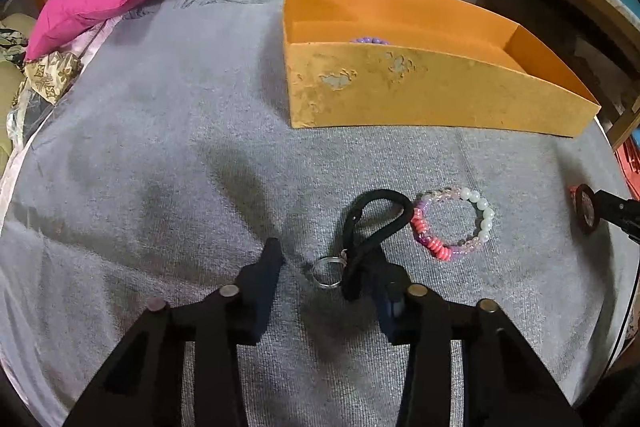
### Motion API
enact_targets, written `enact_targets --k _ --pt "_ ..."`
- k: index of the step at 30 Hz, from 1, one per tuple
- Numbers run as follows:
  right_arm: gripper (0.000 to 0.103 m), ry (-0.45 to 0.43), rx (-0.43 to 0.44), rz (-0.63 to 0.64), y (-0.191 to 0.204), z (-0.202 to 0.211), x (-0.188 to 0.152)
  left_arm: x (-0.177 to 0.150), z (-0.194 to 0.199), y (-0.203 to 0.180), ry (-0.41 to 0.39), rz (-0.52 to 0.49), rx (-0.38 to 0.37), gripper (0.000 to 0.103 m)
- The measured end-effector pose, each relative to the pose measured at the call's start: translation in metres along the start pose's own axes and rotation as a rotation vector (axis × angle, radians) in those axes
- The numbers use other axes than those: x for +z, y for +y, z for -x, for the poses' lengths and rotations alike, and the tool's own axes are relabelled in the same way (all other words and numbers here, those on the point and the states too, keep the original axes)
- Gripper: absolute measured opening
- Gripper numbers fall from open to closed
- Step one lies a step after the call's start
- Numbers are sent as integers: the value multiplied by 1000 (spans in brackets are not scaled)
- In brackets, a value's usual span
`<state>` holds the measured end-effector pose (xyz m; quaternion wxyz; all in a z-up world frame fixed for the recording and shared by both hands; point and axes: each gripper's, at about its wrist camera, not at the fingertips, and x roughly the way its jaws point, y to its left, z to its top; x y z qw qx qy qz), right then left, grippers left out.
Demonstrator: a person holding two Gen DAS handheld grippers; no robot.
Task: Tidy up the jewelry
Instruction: 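Close the right tool on the dark red bangle while the left tool grasps the black keychain lanyard, then lift the dark red bangle with the right tool while the left tool lifts the keychain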
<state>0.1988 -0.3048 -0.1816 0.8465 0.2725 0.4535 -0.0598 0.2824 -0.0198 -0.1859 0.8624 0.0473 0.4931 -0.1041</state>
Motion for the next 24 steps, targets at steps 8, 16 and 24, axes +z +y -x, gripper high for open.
enact_targets --k 8,16,24 --pt "23 -30 -80 106 22 -11 -4 0 1 3 -9 8 -39 23" --pt "11 -105 -90 108 18 11 -4 -2 20 8 -50 12 -72 23" --pt "12 -63 -30 52 6 12 1 0 9 10 -16 27 -63 23"
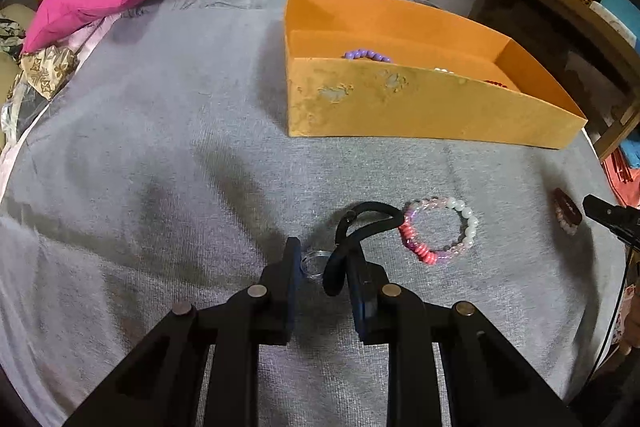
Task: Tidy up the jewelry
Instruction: 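Lift the dark red bangle with the right tool while the left tool lifts the keychain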
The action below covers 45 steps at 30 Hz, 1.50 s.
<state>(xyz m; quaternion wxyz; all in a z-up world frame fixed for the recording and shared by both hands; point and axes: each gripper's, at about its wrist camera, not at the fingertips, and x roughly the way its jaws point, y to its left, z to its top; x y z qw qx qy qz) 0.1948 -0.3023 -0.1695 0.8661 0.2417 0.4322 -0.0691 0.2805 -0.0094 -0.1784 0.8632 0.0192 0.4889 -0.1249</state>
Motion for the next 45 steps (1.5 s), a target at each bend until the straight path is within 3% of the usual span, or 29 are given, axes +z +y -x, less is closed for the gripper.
enact_targets --k 2,3,4,5,8,10,12,15,16,17,23,28,35,45 --pt "22 8 10 6 -1 1 1 0 3 0 -10 1 -3 23" --pt "33 8 9 8 1 0 1 1 5 0 -18 -1 -8 23" --pt "51 12 9 9 0 1 0 0 7 -1 -22 -3 -11 23" --pt "59 13 12 8 1 0 0 0 8 -3 -26 -7 -11 23" --pt "62 -9 13 19 4 0 -1 -2 10 -8 -32 -28 6 23" --pt "59 -1 -5 29 6 -5 -3 -3 11 -9 -32 -35 5 23" --pt "37 34 -23 25 7 -15 -4 -4 13 -10 -34 -40 9 23" --pt "27 30 -44 27 10 -20 -5 -5 15 -10 -40 -43 12 23" --pt "14 28 -45 38 12 -20 -5 -5 15 -11 -41 -42 11 23" --pt "10 27 -48 42 12 -20 -5 -4 14 -11 -41 -42 12 23" --pt "8 -17 -66 108 22 -11 -10 -5 16 -12 -54 -46 12 23" --pt "8 -63 -47 91 14 2 -6 -5 13 -13 -57 -53 12 23" --pt "8 -49 -51 66 -2 3 -5 -5 10 -21 -68 -68 23 23" --pt "8 -51 -24 87 14 4 -8 -4 17 -39 -90 -82 20 23"
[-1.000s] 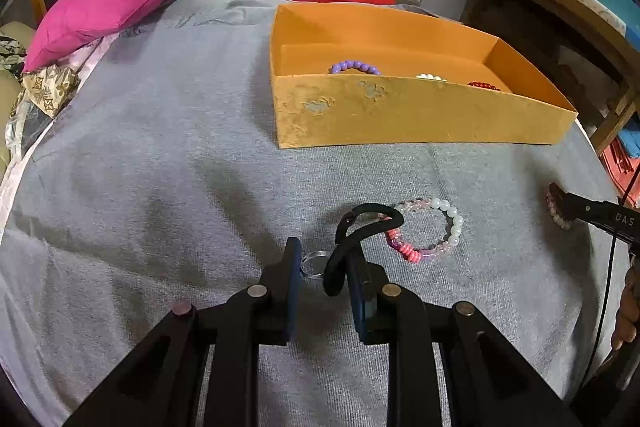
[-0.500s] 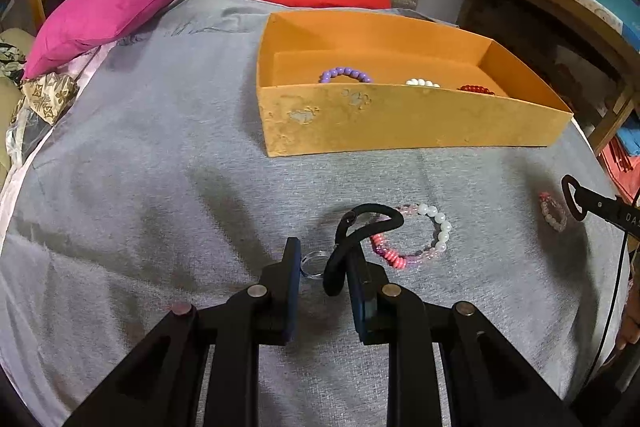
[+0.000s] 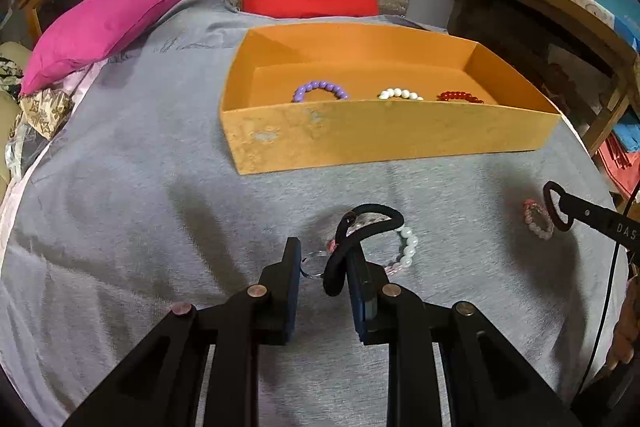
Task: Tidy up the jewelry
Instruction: 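Lift the dark red bangle with the right tool while the left tool lifts the keychain, then carry the bangle and keychain into the orange tray and open both tools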
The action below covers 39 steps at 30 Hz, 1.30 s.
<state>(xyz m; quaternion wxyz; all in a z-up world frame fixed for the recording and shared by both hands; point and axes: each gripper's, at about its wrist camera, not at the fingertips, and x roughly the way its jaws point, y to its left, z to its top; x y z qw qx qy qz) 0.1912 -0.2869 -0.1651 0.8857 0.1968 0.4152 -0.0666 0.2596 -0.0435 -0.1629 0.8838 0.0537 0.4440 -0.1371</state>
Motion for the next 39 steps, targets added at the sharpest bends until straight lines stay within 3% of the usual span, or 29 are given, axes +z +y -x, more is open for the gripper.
enact_targets --k 16,25,32,39 --pt "8 8 30 13 26 -5 -5 6 -4 -12 2 7 8 23" --pt "8 -5 71 24 55 -10 -9 9 4 8 -12 54 -7 23" --pt "8 -53 136 46 78 -6 -5 13 19 22 -77 69 -25 23" --pt "8 -163 168 34 77 11 8 29 29 20 -177 52 -38 23"
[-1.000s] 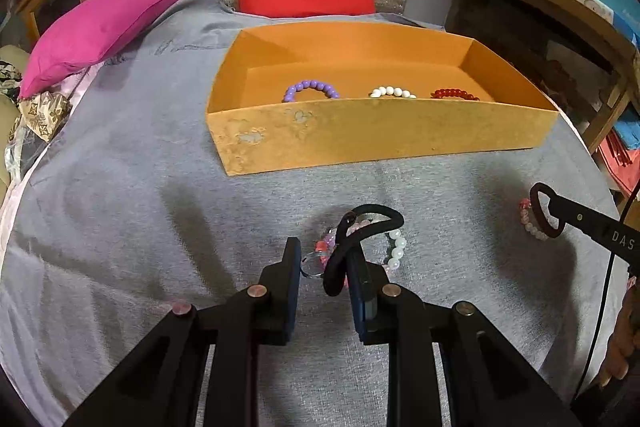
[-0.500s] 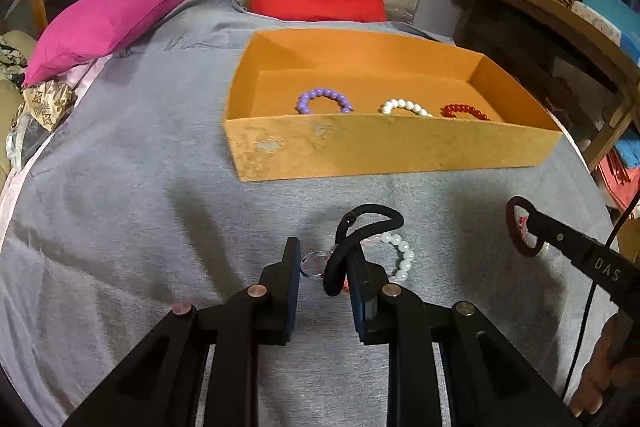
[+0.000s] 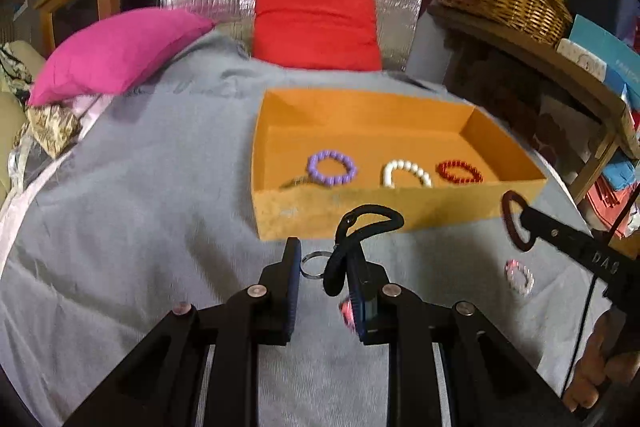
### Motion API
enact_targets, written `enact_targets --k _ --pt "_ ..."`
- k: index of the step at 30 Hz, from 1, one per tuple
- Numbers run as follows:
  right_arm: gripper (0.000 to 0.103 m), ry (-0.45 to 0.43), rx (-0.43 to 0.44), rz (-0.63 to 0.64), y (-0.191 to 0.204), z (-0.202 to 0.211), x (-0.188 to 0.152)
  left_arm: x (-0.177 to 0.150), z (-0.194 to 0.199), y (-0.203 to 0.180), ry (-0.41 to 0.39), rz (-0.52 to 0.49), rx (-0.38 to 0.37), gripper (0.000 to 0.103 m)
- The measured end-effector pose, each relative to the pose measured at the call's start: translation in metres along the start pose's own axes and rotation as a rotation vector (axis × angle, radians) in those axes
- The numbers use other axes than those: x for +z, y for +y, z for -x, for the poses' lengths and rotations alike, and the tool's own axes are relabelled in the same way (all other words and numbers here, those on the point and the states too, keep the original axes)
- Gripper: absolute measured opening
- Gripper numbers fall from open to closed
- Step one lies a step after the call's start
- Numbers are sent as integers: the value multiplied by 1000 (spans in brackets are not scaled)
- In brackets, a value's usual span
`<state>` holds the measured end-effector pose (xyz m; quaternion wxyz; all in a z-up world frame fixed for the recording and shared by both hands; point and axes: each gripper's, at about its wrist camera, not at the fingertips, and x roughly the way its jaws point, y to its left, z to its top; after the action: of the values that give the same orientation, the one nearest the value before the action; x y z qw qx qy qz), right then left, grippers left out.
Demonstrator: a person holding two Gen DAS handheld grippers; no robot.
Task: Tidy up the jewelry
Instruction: 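Carry the bangle and keychain into the orange tray and open both tools, then withdraw both tools from the tray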
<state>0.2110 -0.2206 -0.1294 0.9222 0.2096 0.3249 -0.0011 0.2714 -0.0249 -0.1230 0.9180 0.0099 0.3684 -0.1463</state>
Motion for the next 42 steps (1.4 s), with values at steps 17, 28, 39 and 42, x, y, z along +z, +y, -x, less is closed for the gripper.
enact_targets --k 17,28,39,42 --pt "8 -177 -103 -107 -69 -7 73 44 -39 -24 -57 22 -12 23" --pt "8 -135 -197 -107 -99 -53 80 42 -70 -38 17 5 -31 24" --pt "37 -155 -214 -72 -99 -57 83 41 -66 -34 17 4 -30 44" --pt "42 -184 -225 -55 -94 -47 82 42 -58 -30 11 9 -26 44"
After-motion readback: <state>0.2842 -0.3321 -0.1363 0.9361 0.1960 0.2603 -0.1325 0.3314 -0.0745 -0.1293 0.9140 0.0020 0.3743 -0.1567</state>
